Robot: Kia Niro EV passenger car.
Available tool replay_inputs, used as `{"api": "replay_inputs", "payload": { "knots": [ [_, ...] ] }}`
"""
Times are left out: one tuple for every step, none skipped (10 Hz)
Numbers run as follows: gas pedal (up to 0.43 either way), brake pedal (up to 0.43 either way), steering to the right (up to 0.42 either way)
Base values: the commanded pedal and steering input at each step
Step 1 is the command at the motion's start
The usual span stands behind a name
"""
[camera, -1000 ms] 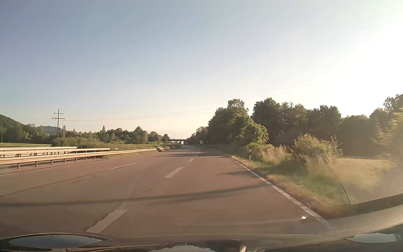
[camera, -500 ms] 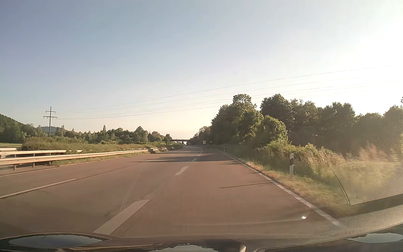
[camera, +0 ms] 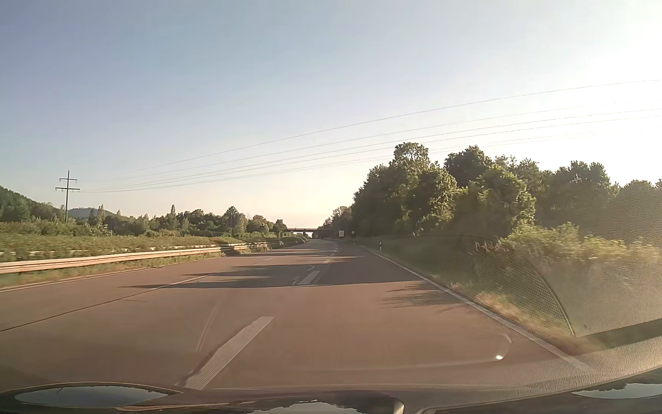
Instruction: Follow the waypoints while adhering to traffic rules and regulations
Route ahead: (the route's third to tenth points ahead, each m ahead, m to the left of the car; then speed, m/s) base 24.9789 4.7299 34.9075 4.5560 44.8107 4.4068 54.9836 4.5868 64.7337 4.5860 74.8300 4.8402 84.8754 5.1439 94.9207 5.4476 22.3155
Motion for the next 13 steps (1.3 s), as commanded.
{"api": "replay_inputs", "payload": {
  "knots": [
    [0.37,0.0,-0.009],
    [0.37,0.0,-0.009],
    [0.37,0.0,-0.009],
    [0.37,0.0,-0.009],
    [0.37,0.0,-0.009],
    [0.37,0.0,-0.009],
    [0.37,0.0,-0.008],
    [0.37,0.0,-0.008],
    [0.37,0.0,-0.008],
    [0.37,0.0,-0.008],
    [0.37,0.0,-0.008],
    [0.37,0.0,-0.007],
    [0.37,0.0,-0.007]
  ]
}}
